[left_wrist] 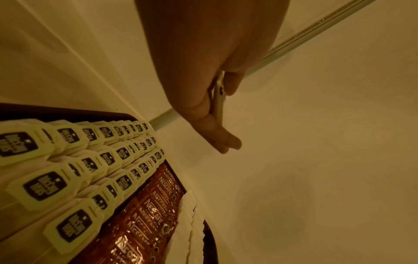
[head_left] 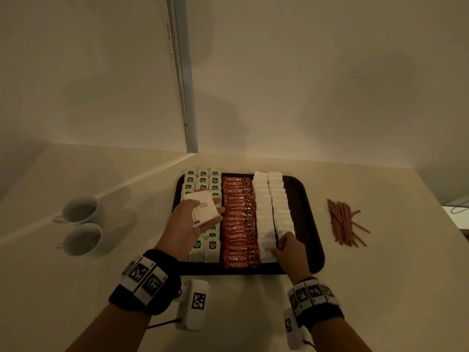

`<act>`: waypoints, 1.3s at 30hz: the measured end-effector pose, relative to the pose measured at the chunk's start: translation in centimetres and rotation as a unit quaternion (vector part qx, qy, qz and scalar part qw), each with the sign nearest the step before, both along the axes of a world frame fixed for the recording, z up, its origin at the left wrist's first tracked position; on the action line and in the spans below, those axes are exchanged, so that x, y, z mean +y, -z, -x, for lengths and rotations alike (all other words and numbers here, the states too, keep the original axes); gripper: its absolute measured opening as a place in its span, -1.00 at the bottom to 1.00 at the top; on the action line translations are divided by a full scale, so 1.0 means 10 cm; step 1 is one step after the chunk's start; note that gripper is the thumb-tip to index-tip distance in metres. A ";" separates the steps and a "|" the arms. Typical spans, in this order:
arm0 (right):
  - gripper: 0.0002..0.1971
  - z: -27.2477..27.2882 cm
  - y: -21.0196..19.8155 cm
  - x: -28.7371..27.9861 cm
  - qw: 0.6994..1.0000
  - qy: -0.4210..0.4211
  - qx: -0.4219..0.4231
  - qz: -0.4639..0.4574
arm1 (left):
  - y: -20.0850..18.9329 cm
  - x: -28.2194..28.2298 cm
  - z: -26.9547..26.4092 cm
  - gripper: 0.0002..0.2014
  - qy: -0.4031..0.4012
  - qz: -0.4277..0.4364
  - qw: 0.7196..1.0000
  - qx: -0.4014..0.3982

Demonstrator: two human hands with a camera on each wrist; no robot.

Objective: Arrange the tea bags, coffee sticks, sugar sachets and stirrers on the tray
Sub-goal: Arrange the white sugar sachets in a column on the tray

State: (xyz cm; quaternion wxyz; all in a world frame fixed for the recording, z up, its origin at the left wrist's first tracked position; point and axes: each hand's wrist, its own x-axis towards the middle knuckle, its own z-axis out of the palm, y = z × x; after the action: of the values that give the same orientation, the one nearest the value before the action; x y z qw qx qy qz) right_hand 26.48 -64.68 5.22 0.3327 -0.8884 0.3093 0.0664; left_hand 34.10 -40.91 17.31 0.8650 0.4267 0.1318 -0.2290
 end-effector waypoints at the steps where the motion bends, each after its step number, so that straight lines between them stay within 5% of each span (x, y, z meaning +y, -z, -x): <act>1: -0.74 0.00 -0.01 0.00 1.000 -0.003 0.006 0.007 | -0.01 0.00 0.00 -0.68 0.004 0.003 1.000 -0.002; 5: -0.74 -0.06 -0.24 0.06 0.998 -0.045 -0.039 0.022 | -0.03 -0.03 -0.02 -0.71 0.009 -0.023 1.000 -0.013; 10: -0.87 -0.39 -0.92 0.37 0.959 -0.132 -0.209 -0.137 | -0.07 -0.13 -0.05 -0.84 0.008 -0.101 0.995 -0.026; 14: -0.80 -0.60 -1.25 0.58 0.940 -0.207 -0.217 -0.162 | -0.12 -0.20 -0.04 -0.85 0.024 -0.123 0.990 -0.072; 20: -0.90 -0.59 -1.31 0.51 0.932 -0.174 -0.211 -0.239 | -0.11 -0.17 -0.04 -0.83 0.016 -0.088 0.994 -0.067; 24: -0.85 -0.41 -1.18 0.19 0.942 -0.101 -0.203 -0.247 | -0.05 -0.06 -0.04 -0.75 0.011 0.004 1.000 -0.014; 30: -0.81 -0.05 -0.60 -0.38 0.985 -0.037 -0.106 -0.133 | 0.01 -0.01 -0.02 -0.77 0.003 0.000 1.000 0.004; 39: -0.76 0.20 -0.03 -0.61 0.998 0.032 -0.019 -0.050 | 0.02 -0.06 -0.01 -0.68 0.019 0.023 0.999 0.014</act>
State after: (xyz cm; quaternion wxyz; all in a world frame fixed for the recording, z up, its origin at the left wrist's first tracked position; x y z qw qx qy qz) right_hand 24.45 -70.82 5.52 0.3848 -0.8612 0.3277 0.0545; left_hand 34.18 -41.48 17.15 0.8680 0.4060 0.1311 -0.2541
